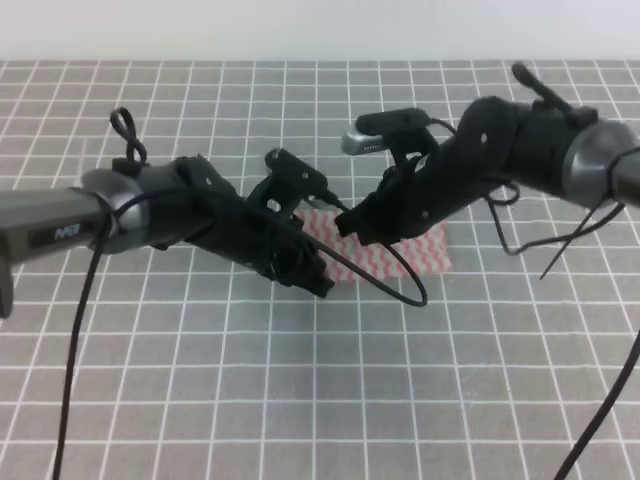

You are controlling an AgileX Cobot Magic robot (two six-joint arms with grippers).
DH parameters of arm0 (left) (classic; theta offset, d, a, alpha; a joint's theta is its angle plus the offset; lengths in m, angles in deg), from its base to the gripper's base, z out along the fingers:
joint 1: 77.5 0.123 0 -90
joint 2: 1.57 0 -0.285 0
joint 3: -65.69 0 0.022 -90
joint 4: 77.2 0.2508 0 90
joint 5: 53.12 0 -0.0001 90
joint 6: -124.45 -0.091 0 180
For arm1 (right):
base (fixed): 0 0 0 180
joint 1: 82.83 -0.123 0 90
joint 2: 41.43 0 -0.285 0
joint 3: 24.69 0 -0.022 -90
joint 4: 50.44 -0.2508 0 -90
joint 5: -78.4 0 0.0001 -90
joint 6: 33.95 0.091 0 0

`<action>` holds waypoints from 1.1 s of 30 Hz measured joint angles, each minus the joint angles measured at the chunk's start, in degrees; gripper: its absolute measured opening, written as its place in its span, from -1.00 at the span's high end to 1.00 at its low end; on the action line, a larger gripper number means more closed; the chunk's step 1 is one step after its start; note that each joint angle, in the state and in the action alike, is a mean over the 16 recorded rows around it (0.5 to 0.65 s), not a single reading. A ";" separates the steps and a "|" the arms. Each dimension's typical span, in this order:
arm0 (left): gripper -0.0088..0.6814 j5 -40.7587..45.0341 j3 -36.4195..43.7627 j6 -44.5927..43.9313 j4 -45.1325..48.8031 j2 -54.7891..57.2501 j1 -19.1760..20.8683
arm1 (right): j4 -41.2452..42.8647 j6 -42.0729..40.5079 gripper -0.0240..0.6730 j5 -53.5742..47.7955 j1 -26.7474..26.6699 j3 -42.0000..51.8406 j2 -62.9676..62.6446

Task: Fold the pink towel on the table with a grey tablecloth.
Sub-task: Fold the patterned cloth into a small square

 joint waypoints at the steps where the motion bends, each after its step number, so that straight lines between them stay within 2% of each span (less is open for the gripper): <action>1: 0.98 -0.05 -0.02 0.01 0.06 0.31 0.00 | 0.97 0.64 0.98 -0.51 0.08 -0.32 -0.24; 14: 0.98 -1.14 -1.60 0.11 0.31 -0.60 0.00 | 10.01 10.62 0.91 -8.17 3.23 -2.30 -1.17; 28: 0.98 -6.12 -3.31 0.18 0.18 -1.31 0.04 | 5.98 12.23 0.21 -11.46 7.65 -2.30 -1.09; 33: 0.98 -6.96 -3.32 0.18 0.43 -0.15 0.07 | 5.63 12.32 0.11 -10.96 7.99 -2.30 -0.58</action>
